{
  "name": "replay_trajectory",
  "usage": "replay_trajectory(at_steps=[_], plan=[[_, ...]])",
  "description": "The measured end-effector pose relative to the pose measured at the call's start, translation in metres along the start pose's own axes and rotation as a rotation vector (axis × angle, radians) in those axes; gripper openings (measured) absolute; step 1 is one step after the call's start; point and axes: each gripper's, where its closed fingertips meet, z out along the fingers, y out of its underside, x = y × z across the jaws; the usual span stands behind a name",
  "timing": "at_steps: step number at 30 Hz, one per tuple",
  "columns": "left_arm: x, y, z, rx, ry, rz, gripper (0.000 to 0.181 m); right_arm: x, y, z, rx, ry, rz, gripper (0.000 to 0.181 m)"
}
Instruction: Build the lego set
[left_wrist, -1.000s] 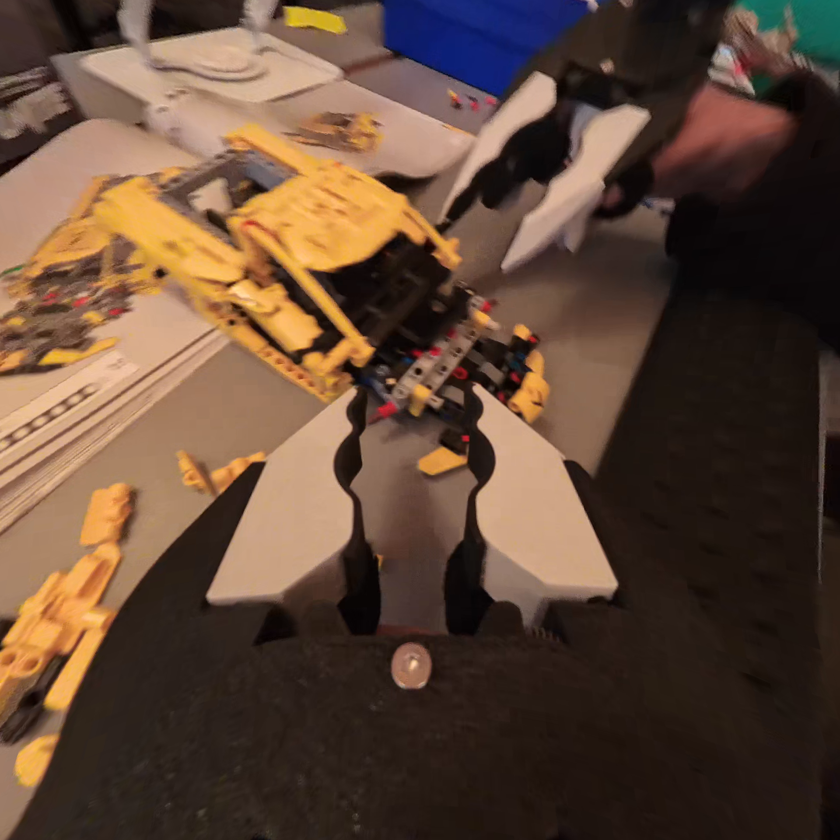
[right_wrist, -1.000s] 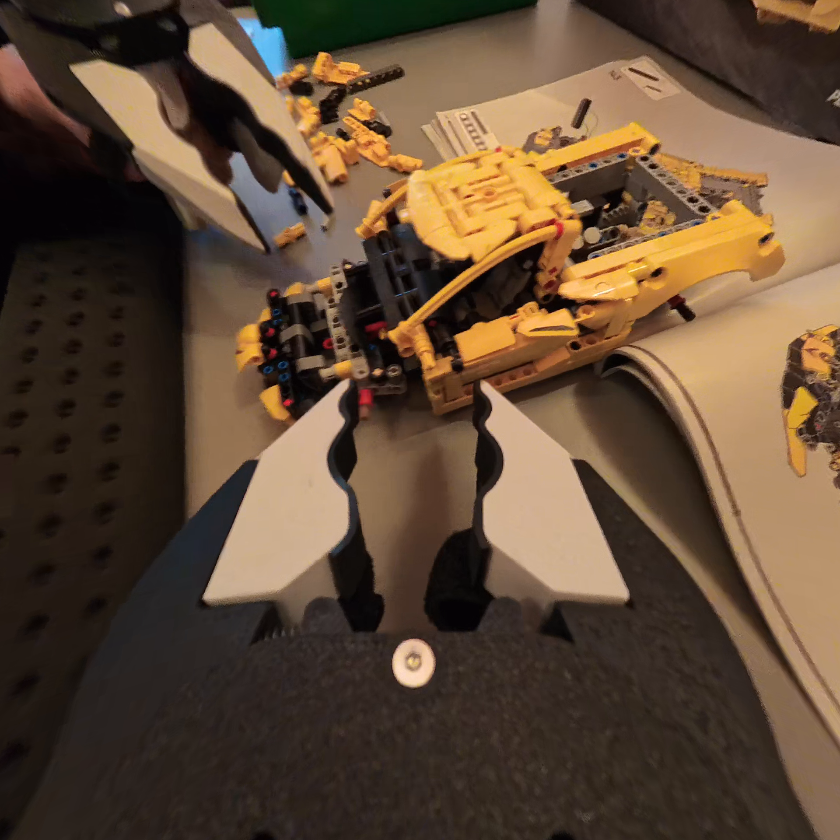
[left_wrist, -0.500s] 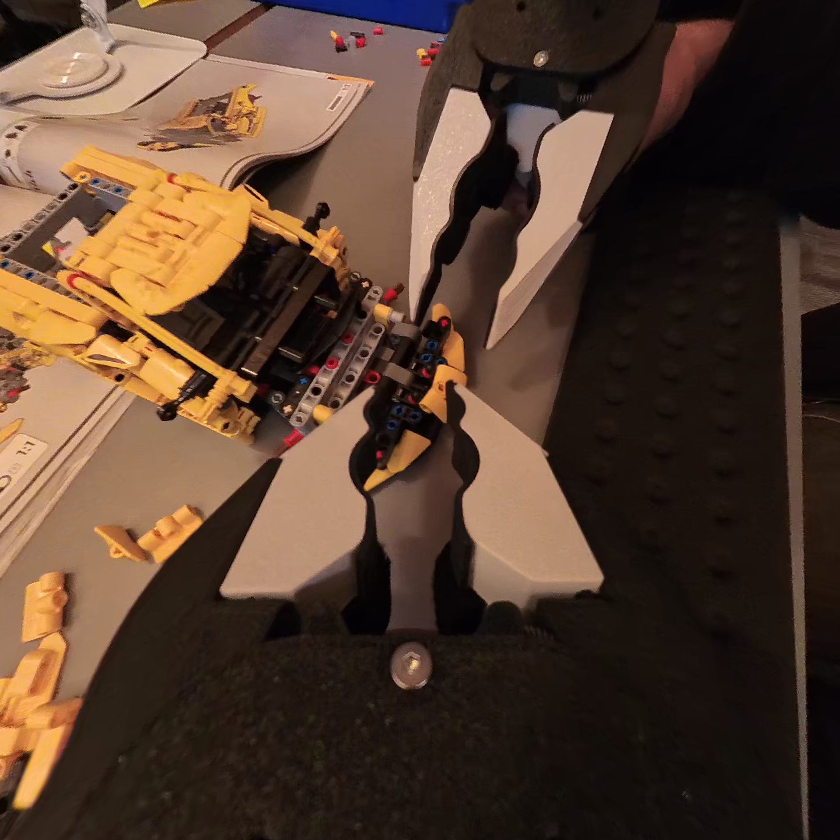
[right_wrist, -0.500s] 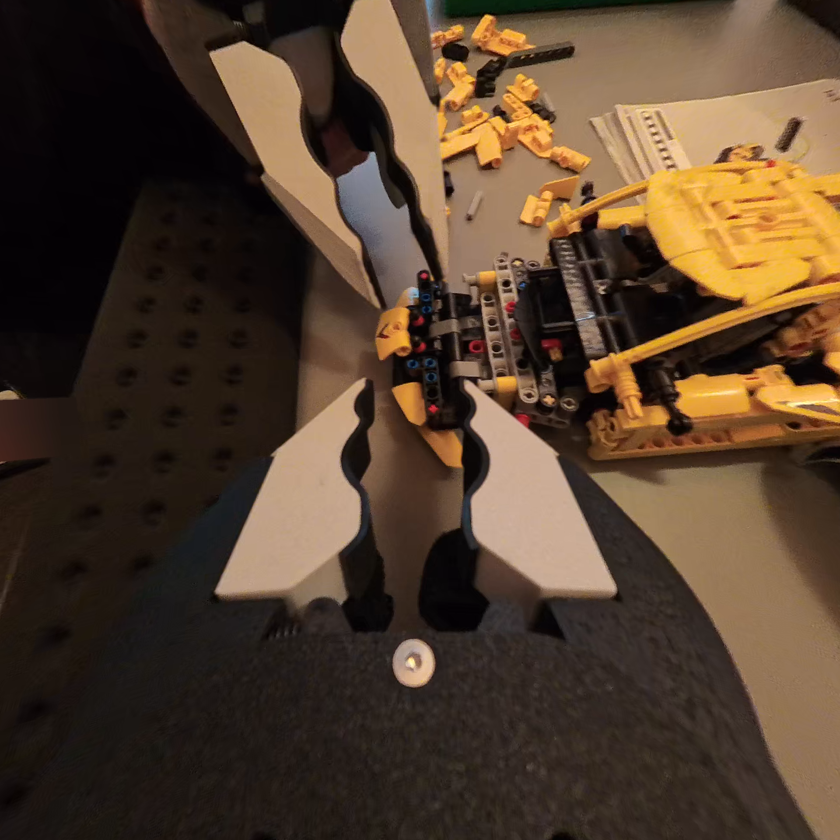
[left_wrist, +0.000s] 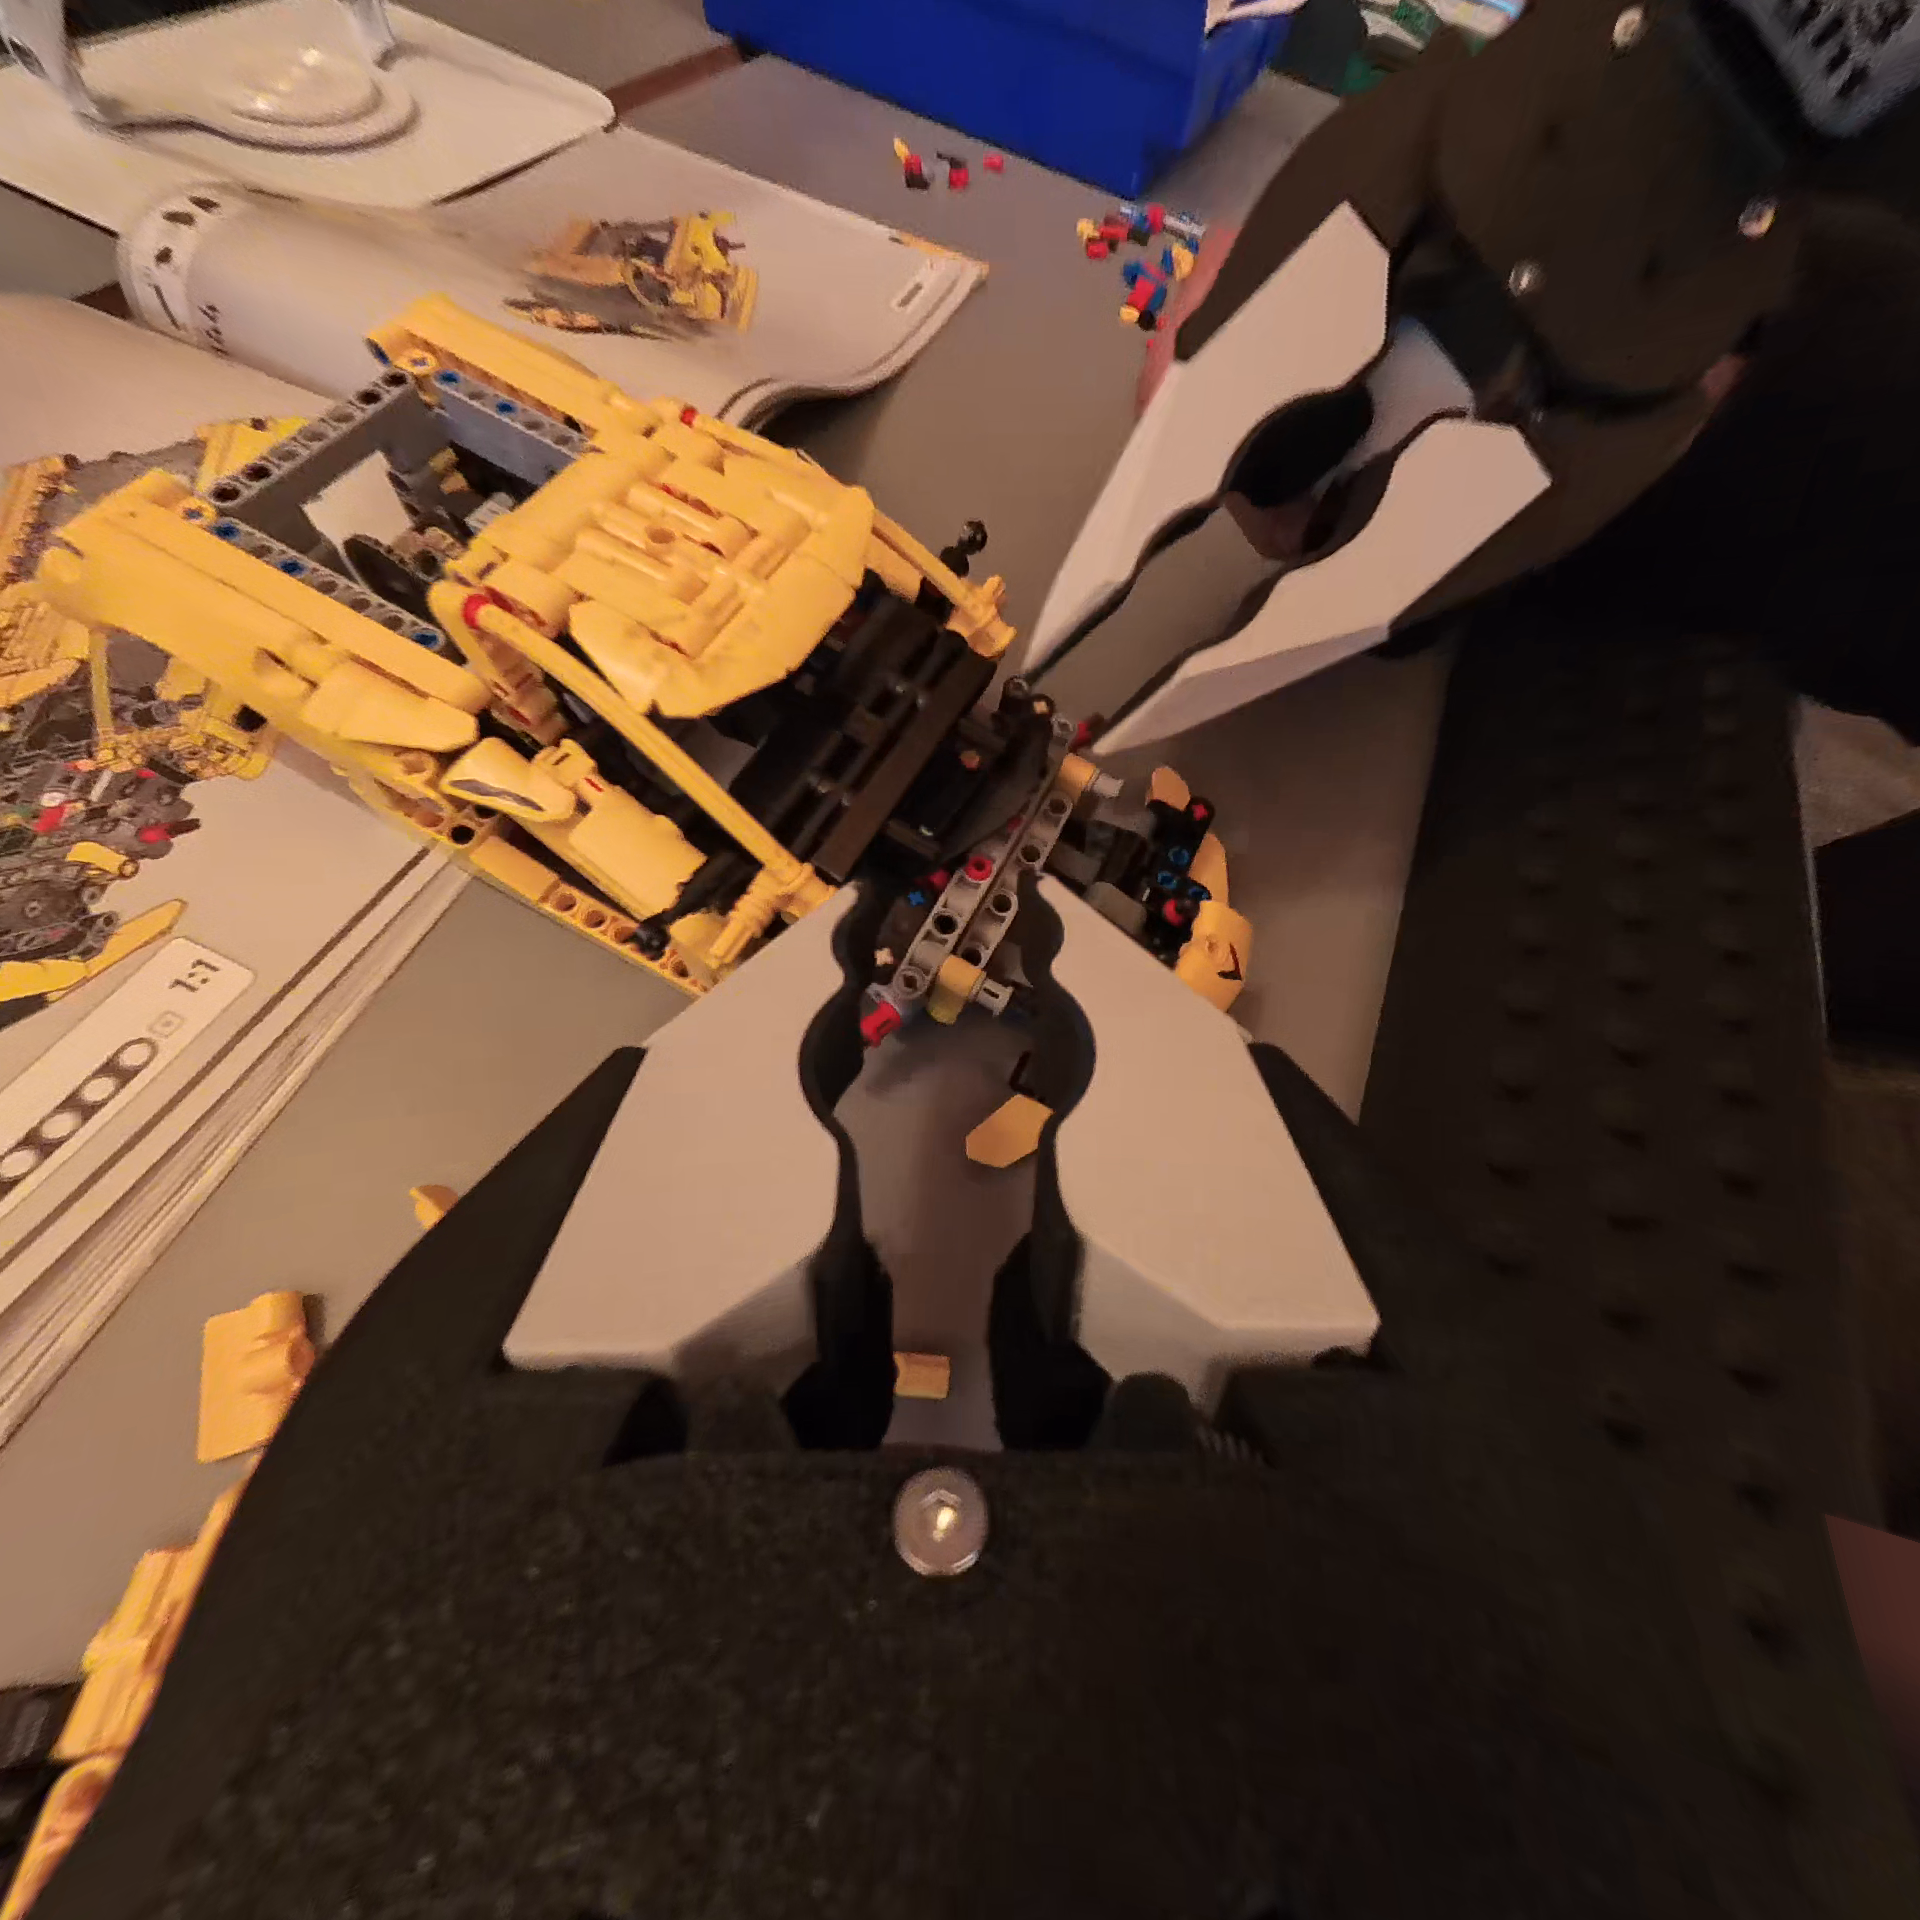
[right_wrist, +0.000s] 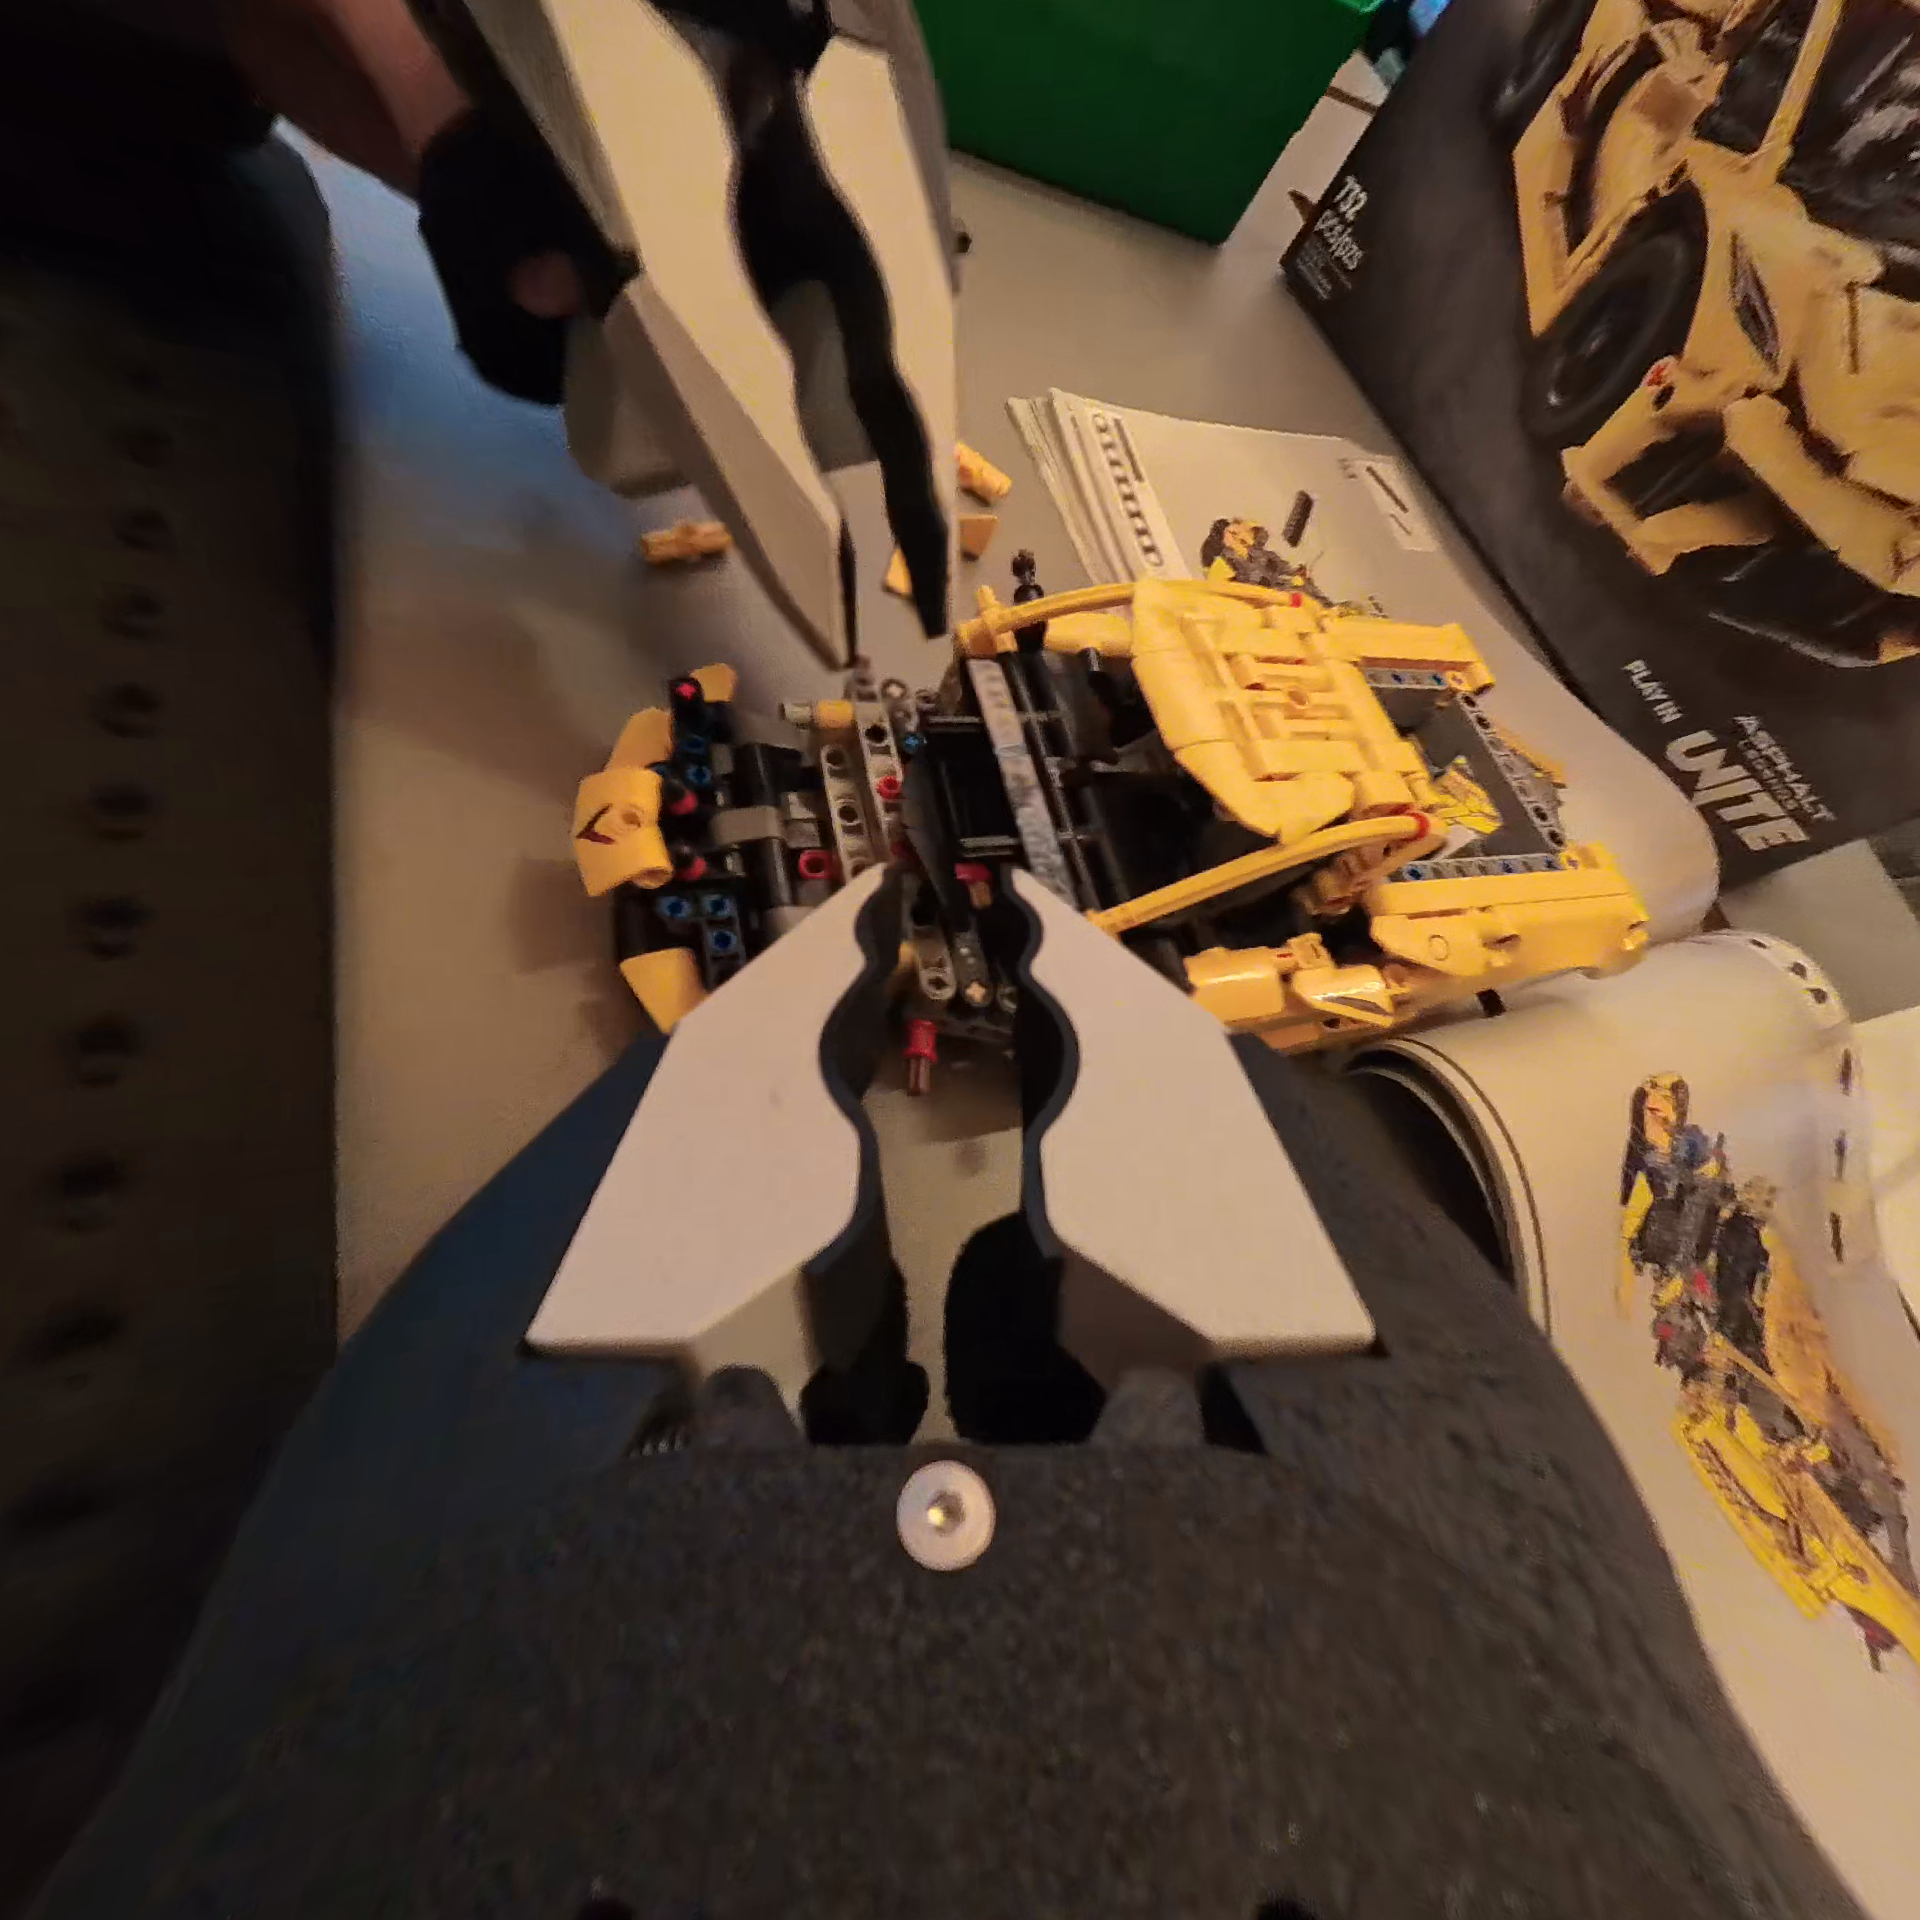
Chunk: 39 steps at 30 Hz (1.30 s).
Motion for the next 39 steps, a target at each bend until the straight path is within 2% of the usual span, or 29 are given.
replay_trajectory(at_steps=[2,6,12,16,19,25,31,39], plan=[[0.000,-0.007,-0.005,0.040,-0.019,0.021,0.027,-0.006,0.000,0.002,-0.009,-0.012,-0.029,0.021],[0.009,-0.017,-0.008,0.097,-0.017,0.042,0.027,-0.007,-0.002,0.005,-0.033,0.073,-0.172,0.021],[-0.007,-0.003,-0.010,0.042,-0.112,0.004,0.026,-0.004,-0.016,0.005,-0.075,0.266,-0.392,0.005],[-0.012,-0.001,-0.013,0.043,-0.115,-0.045,0.026,-0.008,-0.007,0.015,-0.187,0.282,-0.469,0.011],[-0.003,0.007,-0.009,0.006,-0.058,-0.071,0.026,-0.008,0.001,0.017,-0.226,0.270,-0.461,0.010],[0.003,0.025,0.000,-0.088,-0.037,-0.057,0.026,-0.002,-0.007,0.017,-0.231,0.353,-0.590,0.000],[0.004,0.022,0.000,-0.075,-0.024,-0.083,0.026,-0.014,-0.022,0.010,-0.151,0.401,-0.796,0.000],[0.004,0.020,-0.001,-0.058,-0.018,-0.081,0.026,-0.009,-0.026,0.014,-0.123,0.406,-0.915,0.000]])
